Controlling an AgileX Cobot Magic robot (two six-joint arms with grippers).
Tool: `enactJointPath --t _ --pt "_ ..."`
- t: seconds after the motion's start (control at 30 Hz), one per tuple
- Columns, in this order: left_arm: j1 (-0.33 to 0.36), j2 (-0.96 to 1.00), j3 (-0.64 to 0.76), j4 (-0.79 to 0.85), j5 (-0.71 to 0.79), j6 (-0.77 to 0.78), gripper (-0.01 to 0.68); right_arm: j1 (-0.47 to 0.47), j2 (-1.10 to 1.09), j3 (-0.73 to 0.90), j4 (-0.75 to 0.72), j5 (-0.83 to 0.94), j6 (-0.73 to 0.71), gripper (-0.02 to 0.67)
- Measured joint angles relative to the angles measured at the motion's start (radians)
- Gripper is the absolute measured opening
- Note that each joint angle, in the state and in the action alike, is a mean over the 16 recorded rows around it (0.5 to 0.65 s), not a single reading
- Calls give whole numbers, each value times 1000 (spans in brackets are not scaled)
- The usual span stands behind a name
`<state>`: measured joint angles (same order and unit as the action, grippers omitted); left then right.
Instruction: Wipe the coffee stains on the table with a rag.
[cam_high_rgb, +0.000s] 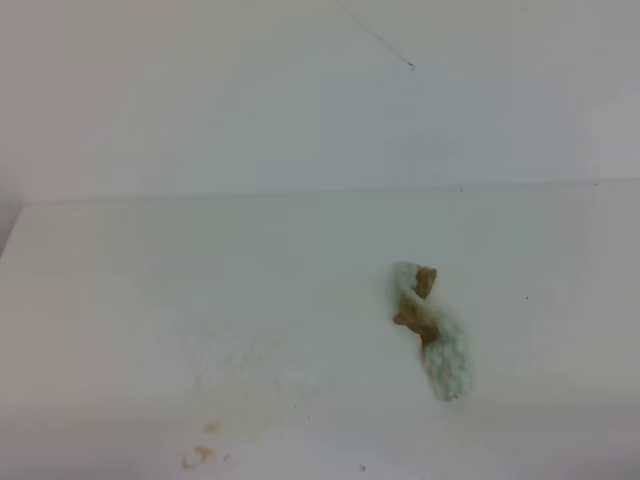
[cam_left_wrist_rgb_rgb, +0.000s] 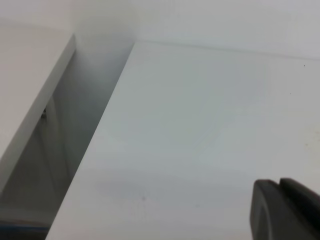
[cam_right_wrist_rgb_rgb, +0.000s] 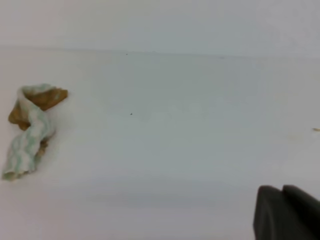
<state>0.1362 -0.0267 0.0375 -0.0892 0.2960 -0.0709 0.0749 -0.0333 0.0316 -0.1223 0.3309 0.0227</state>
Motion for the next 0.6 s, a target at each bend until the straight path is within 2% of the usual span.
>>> enactJointPath --t 0.33,0.6 --pt "0 0 0 0 0 0 1 -128 0 2 -8 -12 6 11" --pt "0 0 0 0 0 0 1 -162 5 3 -8 -13 6 11"
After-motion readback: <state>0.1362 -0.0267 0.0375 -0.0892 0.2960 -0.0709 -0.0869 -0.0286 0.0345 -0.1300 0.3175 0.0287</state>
